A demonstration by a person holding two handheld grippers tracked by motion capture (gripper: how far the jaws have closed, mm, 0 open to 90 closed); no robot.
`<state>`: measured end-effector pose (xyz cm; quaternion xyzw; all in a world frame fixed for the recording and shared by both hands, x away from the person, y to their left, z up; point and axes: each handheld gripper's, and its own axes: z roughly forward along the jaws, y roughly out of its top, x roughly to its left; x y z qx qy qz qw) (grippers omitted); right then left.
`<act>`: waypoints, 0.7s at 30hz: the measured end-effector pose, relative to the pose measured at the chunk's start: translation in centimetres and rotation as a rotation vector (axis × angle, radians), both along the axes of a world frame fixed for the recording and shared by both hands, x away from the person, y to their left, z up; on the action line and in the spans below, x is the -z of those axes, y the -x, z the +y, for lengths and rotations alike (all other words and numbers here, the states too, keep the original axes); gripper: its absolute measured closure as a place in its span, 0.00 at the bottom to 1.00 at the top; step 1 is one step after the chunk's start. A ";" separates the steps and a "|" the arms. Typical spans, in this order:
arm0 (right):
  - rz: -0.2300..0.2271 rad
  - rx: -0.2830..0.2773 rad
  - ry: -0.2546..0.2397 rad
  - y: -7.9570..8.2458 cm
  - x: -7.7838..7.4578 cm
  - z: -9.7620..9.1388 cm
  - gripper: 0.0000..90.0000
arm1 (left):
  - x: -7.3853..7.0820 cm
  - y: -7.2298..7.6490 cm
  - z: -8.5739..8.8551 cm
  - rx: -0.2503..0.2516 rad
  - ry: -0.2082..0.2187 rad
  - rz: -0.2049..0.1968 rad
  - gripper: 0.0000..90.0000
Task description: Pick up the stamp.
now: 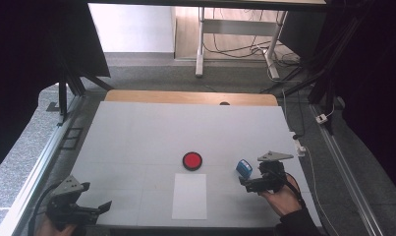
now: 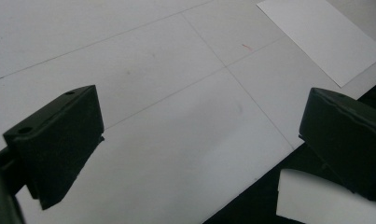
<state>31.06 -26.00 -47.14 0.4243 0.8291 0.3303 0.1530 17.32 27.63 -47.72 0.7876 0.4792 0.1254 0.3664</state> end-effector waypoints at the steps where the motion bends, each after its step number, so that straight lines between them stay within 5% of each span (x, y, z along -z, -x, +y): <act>1: 0.003 -0.006 0.019 -0.4 0.1 0.1 0.00 | 0.0 0.0 0.0 0.000 0.000 -0.001 0.00; 16: 0.012 -0.018 0.096 -3.0 1.2 1.3 0.00 | 0.0 0.0 0.0 0.002 0.002 0.004 0.00; 21: 0.003 -0.034 0.128 -3.3 1.1 1.3 0.17 | 0.0 0.0 0.0 0.003 -0.001 0.005 0.00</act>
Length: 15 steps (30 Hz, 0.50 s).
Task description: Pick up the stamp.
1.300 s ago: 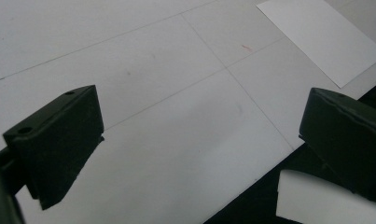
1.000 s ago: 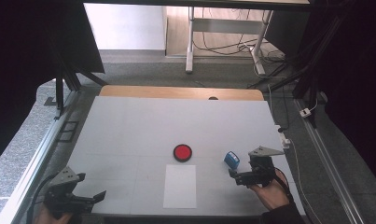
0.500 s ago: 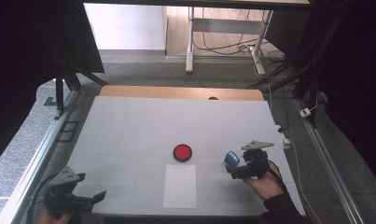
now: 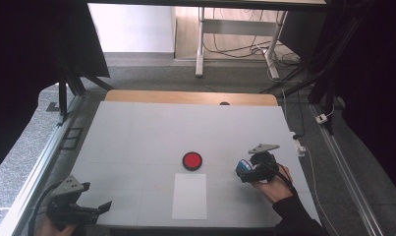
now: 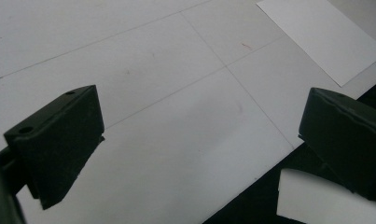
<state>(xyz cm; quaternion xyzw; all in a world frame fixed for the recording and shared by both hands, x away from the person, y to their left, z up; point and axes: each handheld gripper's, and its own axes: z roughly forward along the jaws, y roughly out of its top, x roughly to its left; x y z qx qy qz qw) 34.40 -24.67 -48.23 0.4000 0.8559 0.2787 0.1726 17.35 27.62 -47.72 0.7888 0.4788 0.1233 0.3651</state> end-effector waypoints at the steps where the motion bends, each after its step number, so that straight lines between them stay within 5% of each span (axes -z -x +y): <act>1: 0.000 -0.003 0.002 0.0 0.0 0.0 0.20 | 0.0 0.0 0.0 0.002 0.000 0.000 0.00; 7: 0.027 -0.028 -0.003 -0.3 -0.3 0.1 0.48 | 0.0 0.0 0.0 0.005 -0.003 -0.001 0.00; 15: 0.048 -0.034 -0.028 -0.5 -0.5 0.0 0.73 | 0.0 0.0 -0.1 0.007 -0.007 -0.001 0.01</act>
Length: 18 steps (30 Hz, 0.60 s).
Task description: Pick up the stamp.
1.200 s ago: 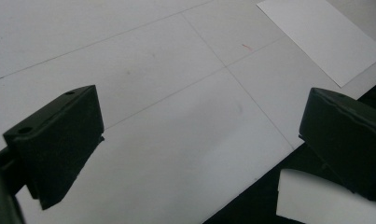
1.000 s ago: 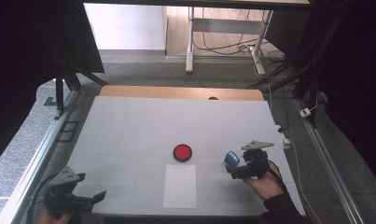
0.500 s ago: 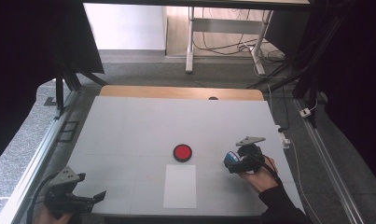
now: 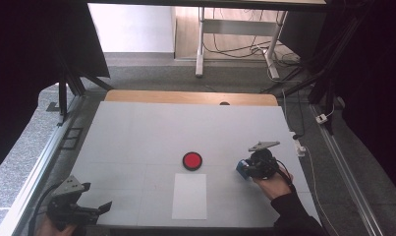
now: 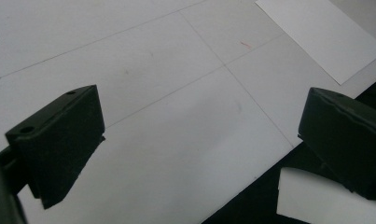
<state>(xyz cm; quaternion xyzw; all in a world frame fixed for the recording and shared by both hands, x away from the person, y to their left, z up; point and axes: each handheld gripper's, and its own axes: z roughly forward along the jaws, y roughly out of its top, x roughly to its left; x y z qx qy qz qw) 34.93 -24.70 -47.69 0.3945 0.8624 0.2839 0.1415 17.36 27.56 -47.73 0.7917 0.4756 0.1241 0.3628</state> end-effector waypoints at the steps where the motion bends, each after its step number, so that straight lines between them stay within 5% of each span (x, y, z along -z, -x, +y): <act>1: 0.009 -0.003 0.005 0.0 0.0 0.0 0.78 | 0.0 0.0 0.0 0.001 0.001 0.001 0.01; 18: 0.016 0.009 -0.033 0.1 -0.5 -0.3 0.78 | 0.0 0.0 0.1 0.015 0.018 0.002 0.00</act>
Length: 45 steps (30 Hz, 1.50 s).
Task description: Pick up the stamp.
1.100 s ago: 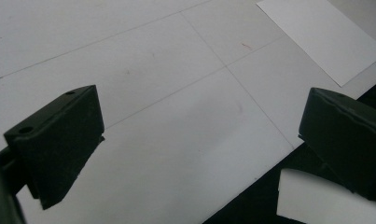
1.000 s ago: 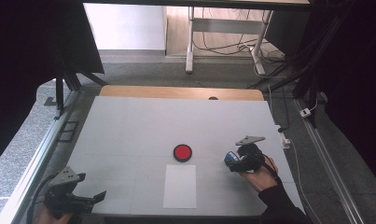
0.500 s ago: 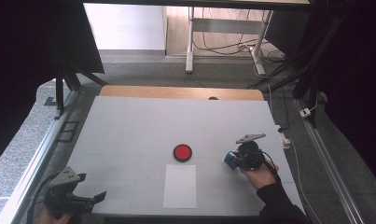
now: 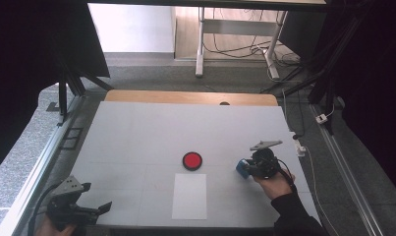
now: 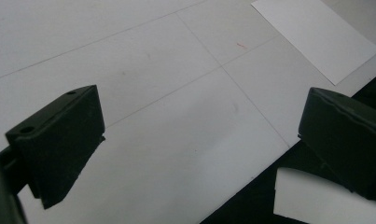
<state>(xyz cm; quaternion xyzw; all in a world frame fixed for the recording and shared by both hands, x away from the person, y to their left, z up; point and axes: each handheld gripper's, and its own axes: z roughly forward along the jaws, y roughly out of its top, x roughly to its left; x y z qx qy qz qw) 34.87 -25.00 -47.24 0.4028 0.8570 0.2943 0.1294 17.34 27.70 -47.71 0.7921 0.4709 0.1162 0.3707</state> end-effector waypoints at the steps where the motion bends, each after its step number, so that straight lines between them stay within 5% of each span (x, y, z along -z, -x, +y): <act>1: -0.003 0.000 -0.009 0.0 -0.1 -0.1 0.78 | 0.0 0.0 0.0 0.001 0.001 -0.001 0.00; 17: -0.065 -0.066 -0.055 1.0 -2.1 0.2 0.78 | -0.1 0.0 0.3 0.033 0.041 0.001 0.00; 28: -0.065 -0.124 -0.110 1.5 -2.9 1.0 0.78 | -0.1 0.0 0.2 0.048 0.058 0.018 0.00; 45: -0.091 -0.237 -0.148 2.3 -4.2 2.9 0.78 | 0.0 0.0 -0.3 0.059 0.029 0.020 0.00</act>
